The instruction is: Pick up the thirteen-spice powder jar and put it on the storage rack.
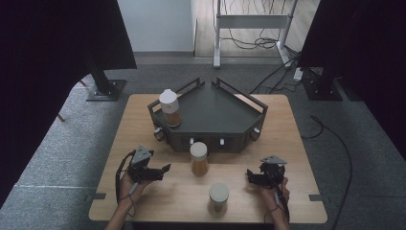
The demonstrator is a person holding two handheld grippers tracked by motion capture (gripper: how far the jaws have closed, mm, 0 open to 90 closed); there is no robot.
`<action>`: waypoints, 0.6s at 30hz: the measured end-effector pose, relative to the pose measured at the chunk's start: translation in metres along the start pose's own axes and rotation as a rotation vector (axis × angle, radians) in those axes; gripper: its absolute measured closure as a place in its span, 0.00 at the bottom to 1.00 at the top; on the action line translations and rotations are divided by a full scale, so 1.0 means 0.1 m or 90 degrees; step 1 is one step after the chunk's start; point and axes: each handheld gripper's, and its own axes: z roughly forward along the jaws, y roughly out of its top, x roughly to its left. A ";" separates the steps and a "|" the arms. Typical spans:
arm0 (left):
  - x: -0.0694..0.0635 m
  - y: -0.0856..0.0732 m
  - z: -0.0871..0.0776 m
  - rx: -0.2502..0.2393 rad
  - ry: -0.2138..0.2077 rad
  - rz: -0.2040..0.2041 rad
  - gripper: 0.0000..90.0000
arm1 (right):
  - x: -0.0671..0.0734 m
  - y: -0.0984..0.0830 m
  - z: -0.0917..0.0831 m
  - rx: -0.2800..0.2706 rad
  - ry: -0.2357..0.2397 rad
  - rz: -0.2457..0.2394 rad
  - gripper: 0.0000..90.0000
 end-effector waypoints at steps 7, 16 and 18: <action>-0.03 -0.09 0.05 0.003 0.002 -0.001 0.09 | 0.00 0.00 0.00 0.000 0.000 0.000 0.06; -0.06 -0.17 0.08 0.010 0.008 0.000 0.09 | 0.00 0.00 0.00 0.000 0.001 0.000 0.06; -0.06 -0.19 0.09 0.013 0.009 -0.001 0.09 | 0.00 0.00 0.00 0.000 0.001 0.000 0.06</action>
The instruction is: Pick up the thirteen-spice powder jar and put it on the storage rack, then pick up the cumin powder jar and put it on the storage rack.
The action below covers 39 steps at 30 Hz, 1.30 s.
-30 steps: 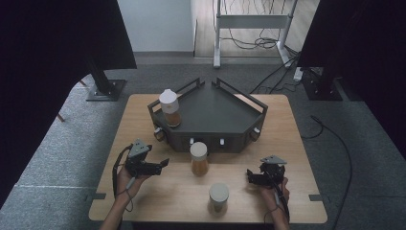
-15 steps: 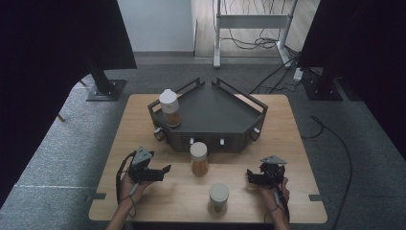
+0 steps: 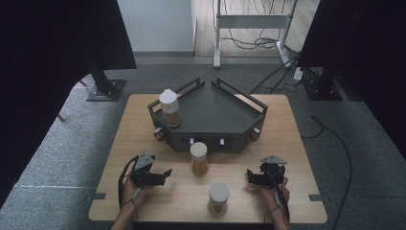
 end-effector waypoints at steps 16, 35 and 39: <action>-0.01 -0.10 0.03 0.005 0.022 -0.005 0.09 | 0.01 -0.05 -0.03 -0.029 0.008 -0.008 0.09; -0.02 -0.14 0.09 0.019 0.033 0.002 0.09 | 0.03 -0.02 -0.30 -0.067 0.027 -0.016 0.09; -0.03 -0.14 0.11 0.025 0.035 0.010 0.09 | 0.02 0.00 -0.37 -0.074 0.044 -0.022 0.08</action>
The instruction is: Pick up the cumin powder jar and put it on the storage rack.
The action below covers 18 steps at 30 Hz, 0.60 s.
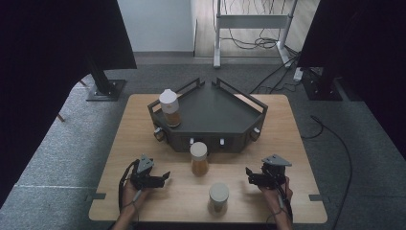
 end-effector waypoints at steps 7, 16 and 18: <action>0.00 0.00 0.02 0.005 0.000 -0.001 0.09 | 0.02 0.06 -0.10 -0.015 0.030 -0.015 0.06; 0.00 0.03 0.03 0.014 0.003 -0.006 0.09 | 0.06 0.17 -0.19 -0.027 0.058 -0.026 0.04; 0.00 0.03 0.03 0.017 0.004 -0.006 0.09 | 0.06 0.19 -0.20 -0.029 0.062 -0.026 0.04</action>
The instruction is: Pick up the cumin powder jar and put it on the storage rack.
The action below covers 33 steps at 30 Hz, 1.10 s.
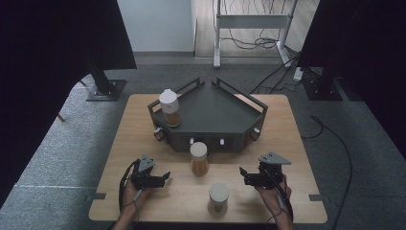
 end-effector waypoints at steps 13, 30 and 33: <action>0.00 0.06 0.02 0.027 0.003 -0.006 0.08 | 0.08 0.20 0.01 -0.016 0.041 -0.024 0.04; -0.01 0.10 0.04 0.046 0.006 -0.008 0.09 | 0.05 0.38 0.08 -0.044 0.144 -0.073 0.09; 0.00 0.10 0.04 0.047 0.007 -0.010 0.09 | 0.10 0.43 0.13 -0.039 0.149 -0.091 0.10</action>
